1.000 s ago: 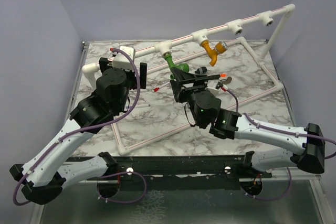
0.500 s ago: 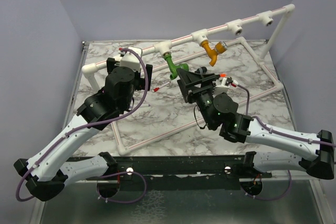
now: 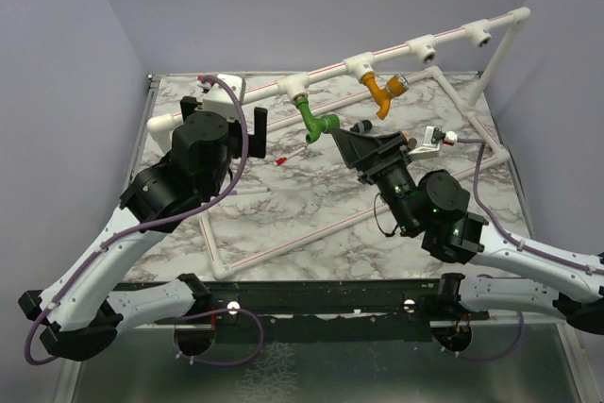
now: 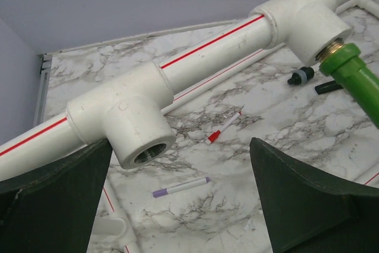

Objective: Install the water faucets

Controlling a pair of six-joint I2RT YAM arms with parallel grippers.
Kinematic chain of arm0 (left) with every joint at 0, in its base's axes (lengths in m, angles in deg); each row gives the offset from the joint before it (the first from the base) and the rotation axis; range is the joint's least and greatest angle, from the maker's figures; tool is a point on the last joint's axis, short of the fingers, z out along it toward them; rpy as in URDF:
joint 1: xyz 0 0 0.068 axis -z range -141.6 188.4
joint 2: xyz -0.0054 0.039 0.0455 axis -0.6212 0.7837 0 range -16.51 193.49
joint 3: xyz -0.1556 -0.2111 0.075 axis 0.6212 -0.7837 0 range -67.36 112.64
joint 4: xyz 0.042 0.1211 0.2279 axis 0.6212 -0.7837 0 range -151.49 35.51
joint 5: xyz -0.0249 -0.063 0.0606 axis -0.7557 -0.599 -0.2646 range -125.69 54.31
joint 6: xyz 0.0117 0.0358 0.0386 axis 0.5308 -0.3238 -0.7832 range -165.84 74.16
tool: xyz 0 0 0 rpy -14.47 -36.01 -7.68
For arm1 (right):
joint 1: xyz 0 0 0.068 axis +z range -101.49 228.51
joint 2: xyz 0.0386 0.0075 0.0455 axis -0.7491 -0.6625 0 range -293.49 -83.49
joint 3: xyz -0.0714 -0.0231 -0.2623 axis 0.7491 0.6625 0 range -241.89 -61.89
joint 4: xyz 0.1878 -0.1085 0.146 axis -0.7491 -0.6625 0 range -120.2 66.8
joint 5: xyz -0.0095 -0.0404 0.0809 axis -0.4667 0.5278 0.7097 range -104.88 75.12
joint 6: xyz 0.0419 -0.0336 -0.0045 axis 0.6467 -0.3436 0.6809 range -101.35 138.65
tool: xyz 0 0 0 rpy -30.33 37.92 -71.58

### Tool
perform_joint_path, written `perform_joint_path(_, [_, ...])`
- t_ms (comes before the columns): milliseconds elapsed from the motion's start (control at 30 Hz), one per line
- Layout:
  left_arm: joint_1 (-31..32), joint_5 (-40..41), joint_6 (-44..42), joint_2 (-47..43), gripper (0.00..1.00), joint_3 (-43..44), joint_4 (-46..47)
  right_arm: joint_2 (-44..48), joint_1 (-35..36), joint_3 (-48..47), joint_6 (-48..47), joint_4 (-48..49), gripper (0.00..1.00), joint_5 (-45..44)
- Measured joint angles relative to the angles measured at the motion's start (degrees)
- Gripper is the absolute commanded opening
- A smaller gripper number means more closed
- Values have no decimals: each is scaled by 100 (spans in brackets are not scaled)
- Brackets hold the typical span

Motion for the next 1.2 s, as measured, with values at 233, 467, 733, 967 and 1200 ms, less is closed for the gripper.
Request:
perform_joint_path(233, [-2,-507,87,-127,99,743,-101,570,-2,0,-1749,0,74,297])
perform_joint_path(467, [-2,-472,-192,-17,99,1189,-39,636,-2,-214,-3429,-284,74,597])
perform_joint_path(733, [-46,-68,-831,546,99,1209,485,590,-2,-647,-5217,-688,75,914])
perform_joint_path(967, [-879,-129,-914,916,99,1207,820,402,-2,-750,-6754,-905,80,1196])
perform_joint_path(1200, [-1733,-345,-660,1001,99,1040,1025,181,-2,-745,-8120,-949,85,1764])
